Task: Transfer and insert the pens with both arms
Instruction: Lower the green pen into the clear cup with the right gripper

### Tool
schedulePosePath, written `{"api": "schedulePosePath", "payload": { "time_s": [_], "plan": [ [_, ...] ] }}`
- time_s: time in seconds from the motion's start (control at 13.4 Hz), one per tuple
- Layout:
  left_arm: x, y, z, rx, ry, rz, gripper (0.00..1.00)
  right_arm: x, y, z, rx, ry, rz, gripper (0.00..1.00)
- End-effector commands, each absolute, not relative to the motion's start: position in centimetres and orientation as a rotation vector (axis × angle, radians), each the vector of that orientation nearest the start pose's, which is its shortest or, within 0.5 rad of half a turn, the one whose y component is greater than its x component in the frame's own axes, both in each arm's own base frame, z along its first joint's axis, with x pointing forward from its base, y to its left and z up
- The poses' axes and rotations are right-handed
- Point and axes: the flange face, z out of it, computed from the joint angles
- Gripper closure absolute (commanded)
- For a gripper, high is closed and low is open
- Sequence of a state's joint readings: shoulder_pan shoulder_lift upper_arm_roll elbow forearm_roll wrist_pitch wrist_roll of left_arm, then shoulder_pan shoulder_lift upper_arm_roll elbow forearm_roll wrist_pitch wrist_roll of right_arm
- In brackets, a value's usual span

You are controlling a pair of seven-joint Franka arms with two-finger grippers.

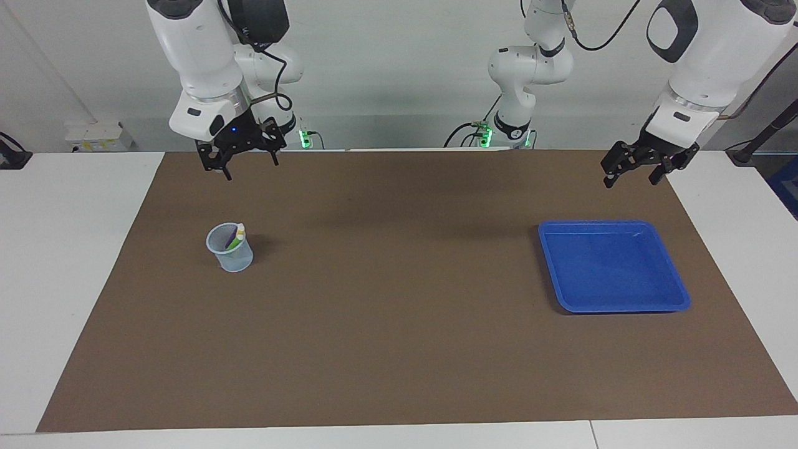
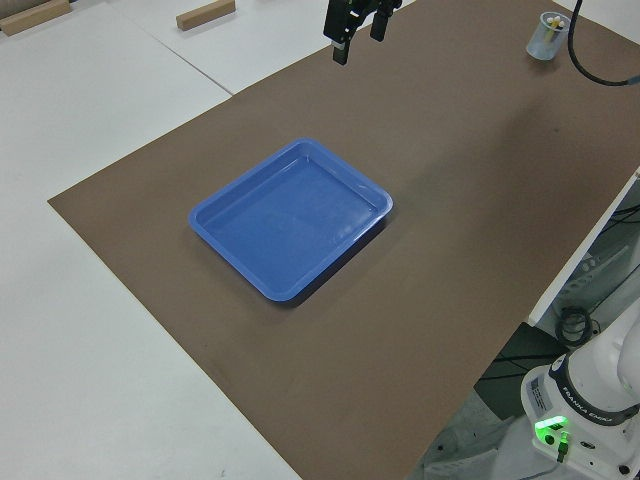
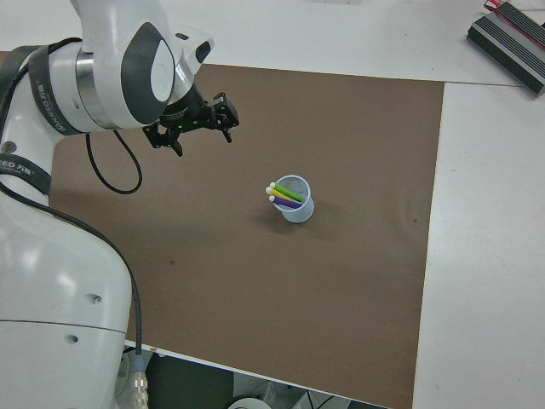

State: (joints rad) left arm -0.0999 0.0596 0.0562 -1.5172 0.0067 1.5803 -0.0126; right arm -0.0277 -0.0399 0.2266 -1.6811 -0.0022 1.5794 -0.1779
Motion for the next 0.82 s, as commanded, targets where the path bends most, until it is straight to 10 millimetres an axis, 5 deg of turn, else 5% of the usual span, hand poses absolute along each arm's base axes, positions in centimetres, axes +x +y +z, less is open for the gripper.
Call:
{"api": "schedulePosePath", "payload": {
  "time_s": [0.0, 0.22, 0.45, 0.75],
  "plan": [
    [57.1, -2.7, 61.7, -3.111, 0.069, 0.044, 0.0, 53.6, 10.1, 58.1, -3.084, -0.528, 0.092, 0.0],
    [57.0, -2.9, 61.6, -3.118, 0.078, 0.059, 0.0, 51.4, 11.5, 56.6, -3.08, -0.571, 0.141, 0.0],
    [57.0, -3.4, 61.2, -3.121, 0.091, 0.061, 0.0, 51.7, 12.0, 55.3, -3.077, -0.603, 0.043, 0.0],
    [56.8, -3.3, 61.4, -3.122, 0.088, 0.054, 0.0, 52.6, 11.2, 55.9, -3.079, -0.577, 0.004, 0.0]
  ]
}}
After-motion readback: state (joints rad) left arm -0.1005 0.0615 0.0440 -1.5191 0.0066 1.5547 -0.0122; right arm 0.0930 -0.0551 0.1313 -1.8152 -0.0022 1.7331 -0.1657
